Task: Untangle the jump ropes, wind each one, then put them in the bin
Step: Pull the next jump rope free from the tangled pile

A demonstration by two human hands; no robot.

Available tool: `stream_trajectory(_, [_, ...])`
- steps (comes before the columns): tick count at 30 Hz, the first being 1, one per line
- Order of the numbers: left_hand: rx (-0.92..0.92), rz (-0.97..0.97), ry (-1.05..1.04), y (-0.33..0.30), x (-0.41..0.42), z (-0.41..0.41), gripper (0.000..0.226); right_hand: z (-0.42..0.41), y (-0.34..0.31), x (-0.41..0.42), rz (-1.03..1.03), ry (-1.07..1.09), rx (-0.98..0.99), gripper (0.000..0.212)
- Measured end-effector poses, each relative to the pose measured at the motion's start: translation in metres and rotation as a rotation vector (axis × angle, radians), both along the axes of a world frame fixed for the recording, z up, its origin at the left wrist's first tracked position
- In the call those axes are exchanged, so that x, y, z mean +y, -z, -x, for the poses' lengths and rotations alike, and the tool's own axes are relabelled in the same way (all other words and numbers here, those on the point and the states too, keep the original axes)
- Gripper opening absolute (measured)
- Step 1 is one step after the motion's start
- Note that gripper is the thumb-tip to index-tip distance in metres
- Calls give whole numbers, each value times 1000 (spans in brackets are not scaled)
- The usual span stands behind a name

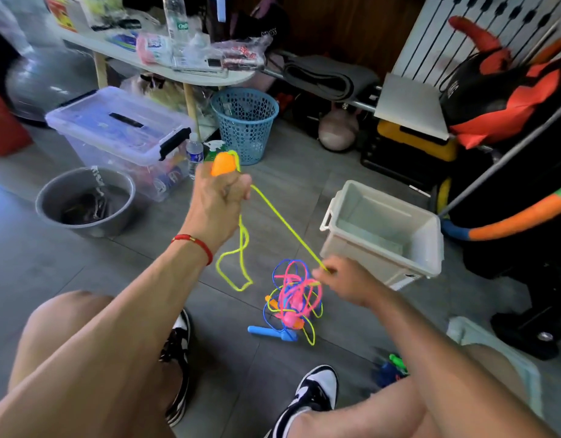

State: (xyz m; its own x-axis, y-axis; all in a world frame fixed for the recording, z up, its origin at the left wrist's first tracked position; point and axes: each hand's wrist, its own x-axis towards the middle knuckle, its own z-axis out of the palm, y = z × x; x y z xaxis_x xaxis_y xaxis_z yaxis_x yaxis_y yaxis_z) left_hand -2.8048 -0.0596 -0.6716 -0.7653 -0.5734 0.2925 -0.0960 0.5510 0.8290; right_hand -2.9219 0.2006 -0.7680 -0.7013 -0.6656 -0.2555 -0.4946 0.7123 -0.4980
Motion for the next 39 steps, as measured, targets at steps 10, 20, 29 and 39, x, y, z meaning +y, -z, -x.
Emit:
stream_trajectory(10, [-635, 0, -301, 15, -34, -2, 39, 35, -48, 22, 178, 331, 233, 25])
stream_trajectory(20, [-395, -3, 506, 5, 38, 2, 38, 3, -144, -64, 107, -177, 437, 41])
stream_trajectory(29, [2, 67, -4, -4, 4, -3, 30, -8, -24, -12, 23, 50, -38, 40])
stream_trajectory(39, [-603, 129, -313, 9, -31, -10, 35, 21, -47, 18, 305, 237, 124, 22])
